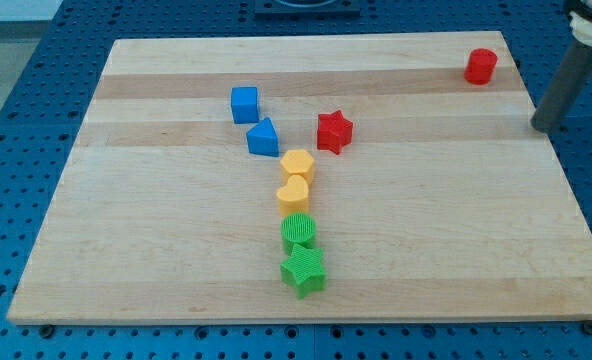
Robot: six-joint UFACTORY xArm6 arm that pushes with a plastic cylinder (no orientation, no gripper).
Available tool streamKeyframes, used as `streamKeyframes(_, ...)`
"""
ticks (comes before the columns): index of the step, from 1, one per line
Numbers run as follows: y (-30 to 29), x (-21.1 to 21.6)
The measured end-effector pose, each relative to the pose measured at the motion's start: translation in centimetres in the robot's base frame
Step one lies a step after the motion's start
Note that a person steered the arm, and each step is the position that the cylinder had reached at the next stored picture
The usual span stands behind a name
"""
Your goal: Push the red circle towards red star
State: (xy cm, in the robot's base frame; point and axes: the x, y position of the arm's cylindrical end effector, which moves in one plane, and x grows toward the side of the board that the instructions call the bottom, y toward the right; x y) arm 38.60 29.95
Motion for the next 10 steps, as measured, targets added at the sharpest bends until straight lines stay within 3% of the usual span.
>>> streamKeyframes(1,1.6,-5.3)
streamKeyframes(2,1.8,-13.4)
streamKeyframes(4,0.0,-16.7)
streamKeyframes(6,0.0,-15.2)
streamKeyframes(7,-0.7,-12.4)
streamKeyframes(10,-10.6,-10.2)
